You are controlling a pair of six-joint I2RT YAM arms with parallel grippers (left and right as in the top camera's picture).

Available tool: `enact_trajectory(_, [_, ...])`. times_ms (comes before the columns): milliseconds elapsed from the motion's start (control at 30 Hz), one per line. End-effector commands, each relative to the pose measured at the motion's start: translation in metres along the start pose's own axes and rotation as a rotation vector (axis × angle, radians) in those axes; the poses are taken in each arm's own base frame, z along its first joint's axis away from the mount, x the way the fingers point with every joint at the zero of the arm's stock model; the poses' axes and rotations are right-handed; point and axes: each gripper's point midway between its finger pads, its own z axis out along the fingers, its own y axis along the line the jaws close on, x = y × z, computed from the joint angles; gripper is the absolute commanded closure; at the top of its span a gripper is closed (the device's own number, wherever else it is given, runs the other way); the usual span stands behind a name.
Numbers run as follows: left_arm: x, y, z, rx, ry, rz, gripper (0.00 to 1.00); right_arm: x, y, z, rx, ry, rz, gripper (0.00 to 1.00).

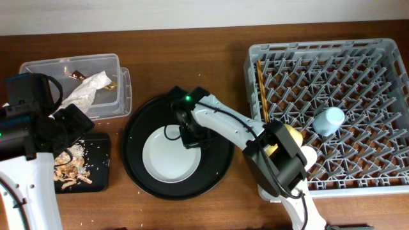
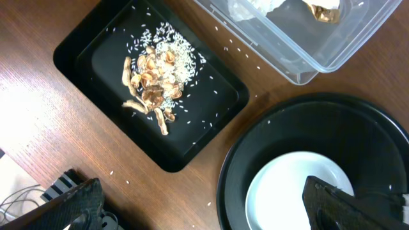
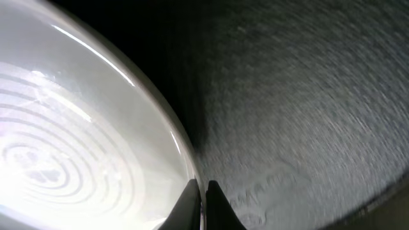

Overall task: Sort waste into correct bins and load items into the dishwasher rack
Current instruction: 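Lift the plate with the right gripper and stand it upright in the rack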

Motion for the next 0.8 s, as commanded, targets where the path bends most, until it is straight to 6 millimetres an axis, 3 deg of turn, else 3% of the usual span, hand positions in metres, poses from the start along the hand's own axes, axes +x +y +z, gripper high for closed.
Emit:
enact_trajectory(0, [-0.001,0.001,-0.001,0.003,-0.002,-0.005,0.01,-0.02,-0.018,-0.028,0.014,-0.033,0.052,0.96])
enact_trajectory(67, [-0.001,0.001,-0.001,0.003,-0.001,-0.005,0.01,-0.033,-0.03,-0.078,-0.023,-0.103,0.079,0.96])
enact_trajectory(100, [-0.001,0.001,-0.001,0.003,-0.001,-0.005,0.01,-0.042,-0.044,-0.113,-0.024,-0.168,0.076,0.96])
enact_trajectory(167, [-0.001,0.001,-0.001,0.003,-0.002,-0.005,0.01,-0.049,-0.091,-0.167,0.043,-0.271,0.16,0.96])
enact_trajectory(200, [-0.001,0.001,-0.001,0.003,-0.002,-0.005,0.01,-0.05,-0.131,-0.195,0.096,-0.322,0.236,0.96])
enact_trajectory(267, [-0.001,0.001,-0.001,0.003,-0.002,-0.005,0.01,-0.048,-0.195,-0.218,0.222,-0.363,0.355,0.96])
enact_trajectory(333, [-0.001,0.001,-0.001,0.002,-0.002,-0.005,0.01,-0.035,-0.274,-0.228,0.381,-0.363,0.55,0.96])
enact_trajectory(367, [-0.001,0.001,-0.001,0.003,-0.002,-0.005,0.01,-0.03,-0.303,-0.232,0.424,-0.363,0.61,0.96])
enact_trajectory(467, [-0.001,0.001,-0.001,0.003,-0.001,-0.005,0.01,-0.017,-0.354,-0.234,0.447,-0.354,0.732,0.96])
enact_trajectory(567, [-0.001,0.001,-0.001,0.003,-0.001,-0.005,0.01,-0.018,-0.366,-0.235,0.454,-0.371,0.762,0.96])
enact_trajectory(667, [-0.001,0.001,-0.001,0.003,-0.002,-0.005,0.01,-0.037,-0.346,-0.221,0.466,-0.389,0.702,0.96])
enact_trajectory(767, [-0.001,0.001,-0.001,0.003,-0.002,-0.005,0.01,-0.045,-0.334,-0.211,0.609,-0.392,0.625,0.96])
